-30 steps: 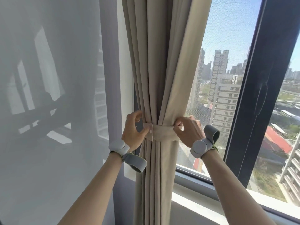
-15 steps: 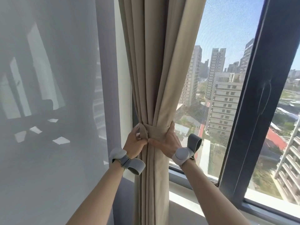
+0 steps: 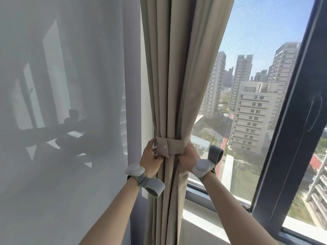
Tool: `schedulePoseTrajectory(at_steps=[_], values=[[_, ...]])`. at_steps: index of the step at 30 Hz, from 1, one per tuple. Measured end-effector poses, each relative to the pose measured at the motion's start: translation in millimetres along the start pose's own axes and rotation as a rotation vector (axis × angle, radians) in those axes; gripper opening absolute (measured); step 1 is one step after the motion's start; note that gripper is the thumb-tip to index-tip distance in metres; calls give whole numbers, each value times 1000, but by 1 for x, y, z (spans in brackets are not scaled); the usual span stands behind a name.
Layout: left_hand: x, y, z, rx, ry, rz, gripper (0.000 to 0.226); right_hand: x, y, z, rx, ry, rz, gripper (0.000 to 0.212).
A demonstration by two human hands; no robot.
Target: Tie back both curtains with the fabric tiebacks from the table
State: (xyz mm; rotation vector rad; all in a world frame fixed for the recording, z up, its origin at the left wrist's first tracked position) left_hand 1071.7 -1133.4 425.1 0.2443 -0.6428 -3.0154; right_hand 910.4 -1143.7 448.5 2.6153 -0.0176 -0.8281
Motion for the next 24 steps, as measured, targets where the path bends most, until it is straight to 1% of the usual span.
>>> schedulePoseTrajectory(at_steps=[3,7,9,11,13,14,16,17,18,19,21,23,24], values=[[3,-3,6,5,-24,-18,71,-4,-2,3,1,32,-6,64],[4,-6,31,86,-68,-1,73,-11,-11,2,95,75,-68,79],[3,-8,47,140,-107,14,76,-16,-19,-2,135,147,-89,89],[2,-12,60,205,-131,26,78,-24,-28,-8,136,201,-57,92],[3,-17,68,240,-113,21,78,-35,-38,-19,87,135,13,91],[3,-20,70,247,-104,13,78,-40,-44,-25,59,86,49,95],[2,-30,72,263,-71,5,75,-47,-55,-32,89,45,89,114],[3,-33,73,269,-29,10,73,-49,-58,-33,116,18,105,120],[3,-37,75,268,27,14,69,-50,-60,-32,124,-10,125,119],[1,-40,74,259,74,21,64,-52,-65,-34,145,-39,146,113],[-2,-49,74,252,124,50,47,-55,-76,-35,183,-68,210,91],[-1,-60,74,244,119,36,28,-57,-91,-35,220,-81,256,56],[1,-63,73,228,81,11,20,-55,-93,-33,239,-74,248,40]])
Point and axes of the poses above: each hand's wrist, its own y-axis towards the middle knuckle, its own x-axis out of the palm, z = x × y, the point moved 6 cm from there along y, towards the middle knuckle, and after that the axes turned 6 degrees about x, right-handed, at the moved point
